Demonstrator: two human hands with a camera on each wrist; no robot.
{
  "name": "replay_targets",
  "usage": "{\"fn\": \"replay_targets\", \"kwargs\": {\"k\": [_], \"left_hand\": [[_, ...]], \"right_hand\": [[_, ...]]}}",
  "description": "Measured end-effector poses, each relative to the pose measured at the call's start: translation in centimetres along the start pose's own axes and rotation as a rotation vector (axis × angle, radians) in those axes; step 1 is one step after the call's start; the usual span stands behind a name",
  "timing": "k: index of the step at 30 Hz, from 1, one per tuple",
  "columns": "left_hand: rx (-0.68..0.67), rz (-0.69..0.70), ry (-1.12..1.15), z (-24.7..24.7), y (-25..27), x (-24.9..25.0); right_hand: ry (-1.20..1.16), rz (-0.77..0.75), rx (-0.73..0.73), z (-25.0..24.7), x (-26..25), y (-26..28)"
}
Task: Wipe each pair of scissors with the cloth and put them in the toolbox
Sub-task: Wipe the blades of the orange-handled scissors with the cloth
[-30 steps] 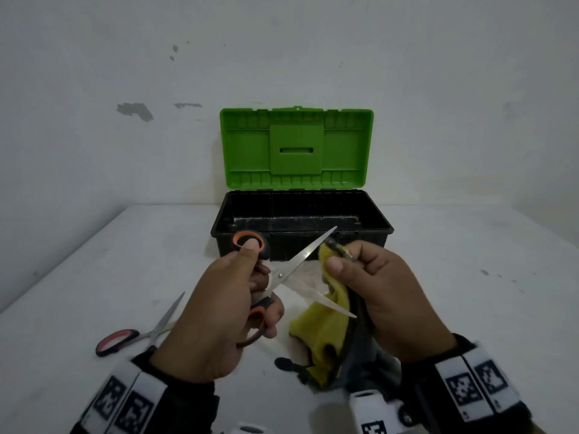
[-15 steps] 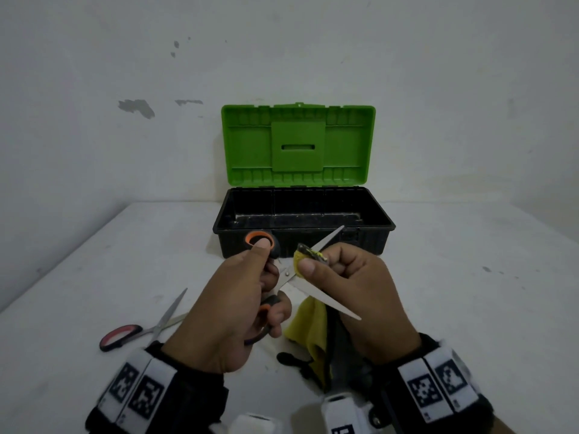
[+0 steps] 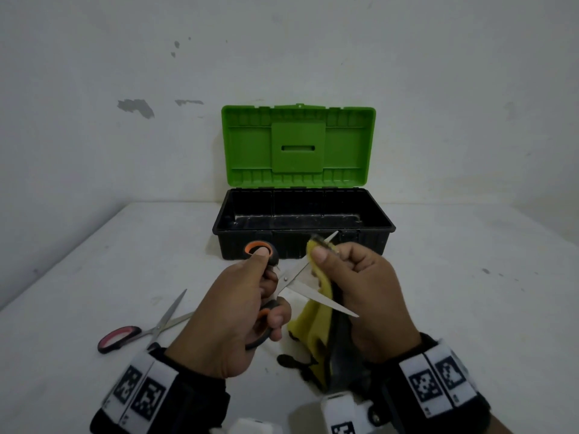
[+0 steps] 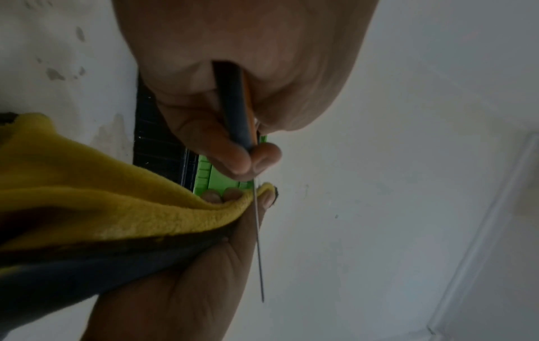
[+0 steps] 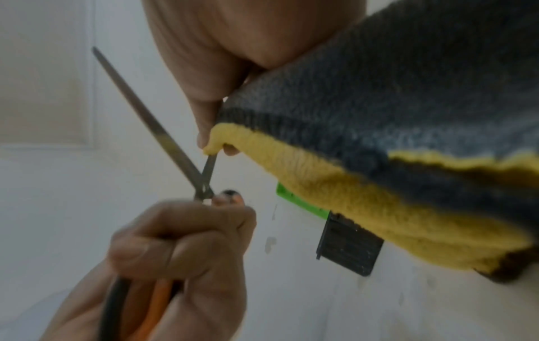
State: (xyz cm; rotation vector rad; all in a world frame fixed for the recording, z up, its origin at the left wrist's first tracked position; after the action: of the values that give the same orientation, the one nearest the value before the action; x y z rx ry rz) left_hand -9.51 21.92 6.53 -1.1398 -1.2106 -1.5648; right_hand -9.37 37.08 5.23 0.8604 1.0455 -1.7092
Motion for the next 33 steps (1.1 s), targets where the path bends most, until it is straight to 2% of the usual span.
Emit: {"fn": "replay_targets", "kwargs": {"k": [3, 8, 13, 17, 22, 27, 31, 33], "left_hand": [[-0.002, -0.015, -0.002, 0.0, -0.1, -0.1], [-0.006, -0.034, -0.012, -0.3, -0.1, -0.3], [-0.007, -0.053, -0.010, 0.0, -0.1, -0.4], [-0.013, -0.061, -0.018, -0.1, -0.1, -0.5], [-0.013, -0.063, -0.038, 0.0, -0.2, -0.7], [-0.030, -0.063, -0.021, -0.1, -0.3, -0.6], [-0.016, -0.056, -0.046, -0.1, -0.3, -0.6], [-0.018, -0.051, -0.049, -0.1, -0.3, -0.4]], "right_hand": [[-0.052, 0.017, 0.056, -0.6, -0.1, -0.8], [0.071, 0.058, -0.043, 0.0, 0.2, 0.1], [0.017, 0.038, 0.073, -1.0, 0.1, -0.9], [0.093, 0.034, -0.028, 0.0, 0.7, 0.6], [0.040, -0.003, 0.136, -1.8, 0.1, -1.1], [0.066, 0.023, 0.043, -0.9, 0.5, -0.2], [0.044, -0.004, 0.128, -2.0, -0.1, -1.3], [0.044, -0.004, 0.087, -1.6, -0.1, -1.0]]}}
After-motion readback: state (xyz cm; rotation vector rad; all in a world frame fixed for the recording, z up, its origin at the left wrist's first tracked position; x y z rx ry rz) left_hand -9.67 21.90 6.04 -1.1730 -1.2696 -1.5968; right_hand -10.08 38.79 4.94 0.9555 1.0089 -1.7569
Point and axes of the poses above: each hand's wrist, its own y-axis away from the middle knuckle, its own z-axis out of the palm, x = y × z, the point moved 3 cm from there along -y, towards the middle knuckle, and after that the axes turned 10 degrees about -y, right-handed, at the moved point
